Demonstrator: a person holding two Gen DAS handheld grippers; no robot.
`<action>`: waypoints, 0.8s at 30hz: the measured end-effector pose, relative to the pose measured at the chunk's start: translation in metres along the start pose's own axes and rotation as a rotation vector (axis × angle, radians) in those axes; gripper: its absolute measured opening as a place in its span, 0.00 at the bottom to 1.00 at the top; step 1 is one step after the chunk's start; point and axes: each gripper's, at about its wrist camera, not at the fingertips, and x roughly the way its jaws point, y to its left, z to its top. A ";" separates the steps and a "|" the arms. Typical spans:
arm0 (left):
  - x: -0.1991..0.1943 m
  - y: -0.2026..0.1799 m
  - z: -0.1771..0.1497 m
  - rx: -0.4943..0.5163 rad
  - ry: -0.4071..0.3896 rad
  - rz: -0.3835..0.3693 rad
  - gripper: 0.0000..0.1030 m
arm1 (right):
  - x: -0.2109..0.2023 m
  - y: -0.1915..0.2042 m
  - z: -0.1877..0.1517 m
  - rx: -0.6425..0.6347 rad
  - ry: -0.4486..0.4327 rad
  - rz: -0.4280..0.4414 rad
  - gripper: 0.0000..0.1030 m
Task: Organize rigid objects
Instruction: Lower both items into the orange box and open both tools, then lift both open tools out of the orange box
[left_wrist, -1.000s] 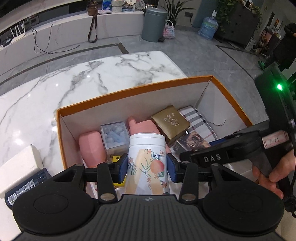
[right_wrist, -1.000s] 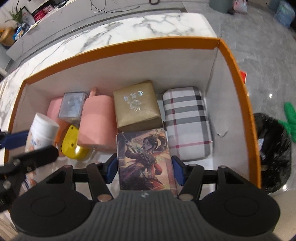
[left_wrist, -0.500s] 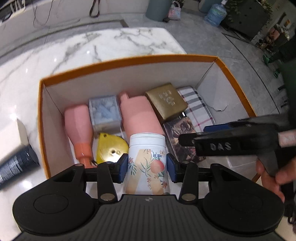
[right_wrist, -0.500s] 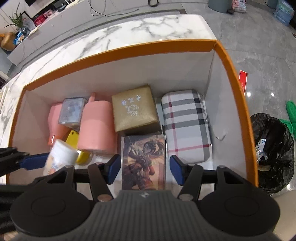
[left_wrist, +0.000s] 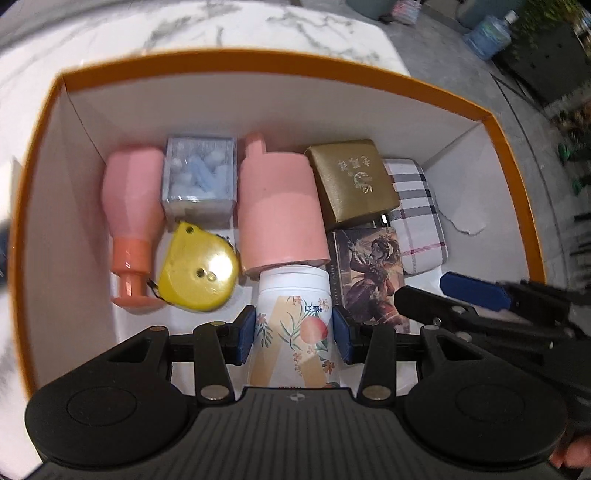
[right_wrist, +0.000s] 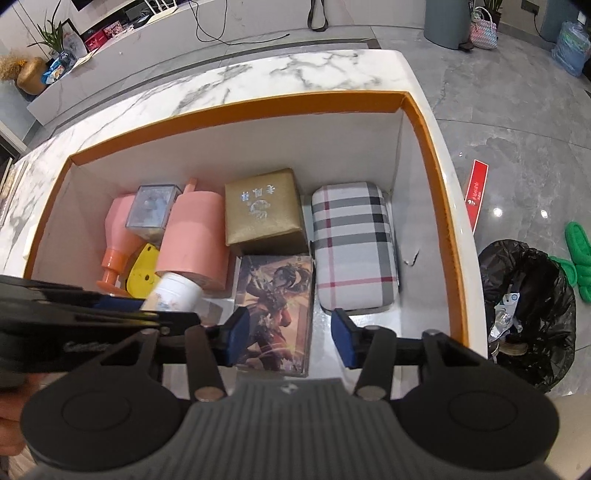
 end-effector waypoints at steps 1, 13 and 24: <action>0.003 0.003 0.001 -0.033 0.011 -0.018 0.49 | -0.001 -0.001 0.000 0.003 -0.004 0.009 0.48; 0.010 0.008 0.002 -0.106 0.050 -0.056 0.56 | -0.002 0.009 -0.011 -0.085 0.009 0.001 0.54; -0.026 0.002 -0.011 -0.032 -0.008 -0.060 0.53 | -0.015 0.022 -0.017 -0.097 0.006 -0.007 0.54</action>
